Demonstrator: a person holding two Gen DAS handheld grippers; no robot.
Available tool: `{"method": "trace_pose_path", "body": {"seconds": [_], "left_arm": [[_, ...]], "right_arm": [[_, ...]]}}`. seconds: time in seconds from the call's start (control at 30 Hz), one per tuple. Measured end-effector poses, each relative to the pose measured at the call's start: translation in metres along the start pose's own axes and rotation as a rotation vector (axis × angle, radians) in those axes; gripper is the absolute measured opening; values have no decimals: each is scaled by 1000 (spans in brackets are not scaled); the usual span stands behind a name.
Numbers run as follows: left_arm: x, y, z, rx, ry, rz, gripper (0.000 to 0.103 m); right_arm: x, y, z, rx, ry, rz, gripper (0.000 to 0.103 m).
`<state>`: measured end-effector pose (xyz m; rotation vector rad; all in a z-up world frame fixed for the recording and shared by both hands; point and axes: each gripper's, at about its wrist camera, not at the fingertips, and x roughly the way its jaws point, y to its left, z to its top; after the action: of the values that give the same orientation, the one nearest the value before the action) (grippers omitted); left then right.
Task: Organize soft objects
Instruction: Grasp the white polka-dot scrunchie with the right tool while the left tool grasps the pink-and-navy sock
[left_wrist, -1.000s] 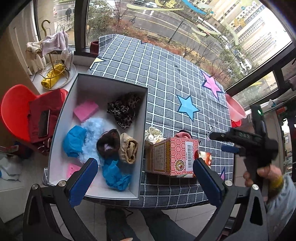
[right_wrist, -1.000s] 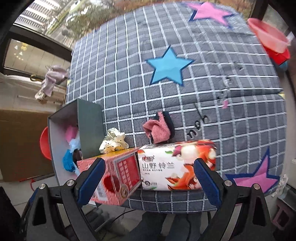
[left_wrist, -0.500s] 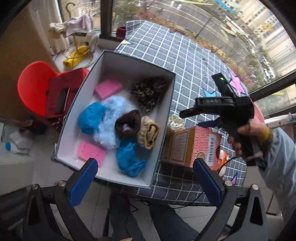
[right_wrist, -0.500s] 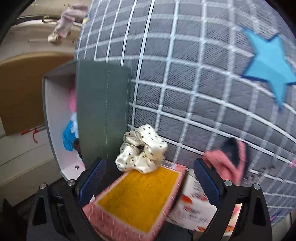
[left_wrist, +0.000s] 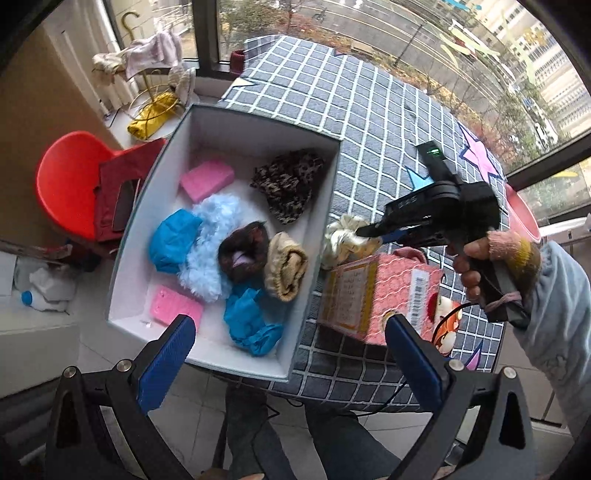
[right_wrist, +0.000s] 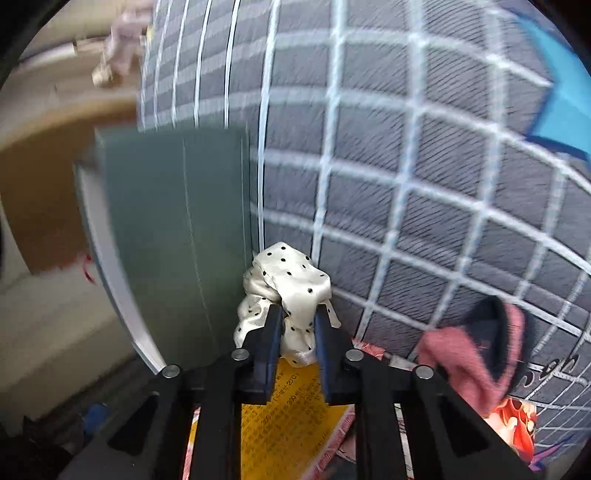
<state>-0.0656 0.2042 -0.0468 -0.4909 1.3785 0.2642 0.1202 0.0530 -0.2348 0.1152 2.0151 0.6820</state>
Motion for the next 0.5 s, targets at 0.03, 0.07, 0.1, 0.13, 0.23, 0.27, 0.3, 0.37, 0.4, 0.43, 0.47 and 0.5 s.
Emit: {"method": "trace_pose_path", "body": {"seconds": [0.03, 0.07, 0.1, 0.13, 0.23, 0.27, 0.3, 0.37, 0.4, 0.43, 0.47, 0.5], "left_arm": [[2, -5, 3, 11, 1, -2, 103], [3, -12, 6, 24, 2, -5, 103], [5, -20, 10, 42, 5, -13, 103], [8, -26, 13, 54, 8, -20, 103], [16, -57, 26, 113, 22, -45, 103], [19, -70, 30, 137, 27, -48, 103], [24, -84, 34, 164, 34, -50, 103], [34, -110, 43, 208, 47, -47, 103], [41, -123, 46, 226, 58, -44, 103], [52, -140, 51, 244, 75, -47, 103], [61, -152, 54, 252, 88, -42, 103], [71, -165, 57, 260, 105, -38, 103]], "right_arm": [[-14, -8, -4, 24, -47, 20, 19], [-23, -15, -7, 39, -74, 32, 19], [-36, -24, -12, 62, -111, 48, 19], [-50, -35, -19, 87, -152, 67, 19], [-87, -64, -38, 145, -238, 109, 19], [-100, -77, -48, 166, -267, 120, 19], [-110, -87, -58, 185, -290, 125, 19], [-134, -113, -74, 231, -326, 122, 19], [-144, -120, -77, 258, -341, 115, 19], [-152, -135, -87, 285, -356, 101, 19], [-159, -152, -100, 315, -374, 77, 19], [-163, -167, -112, 342, -387, 56, 19]]}}
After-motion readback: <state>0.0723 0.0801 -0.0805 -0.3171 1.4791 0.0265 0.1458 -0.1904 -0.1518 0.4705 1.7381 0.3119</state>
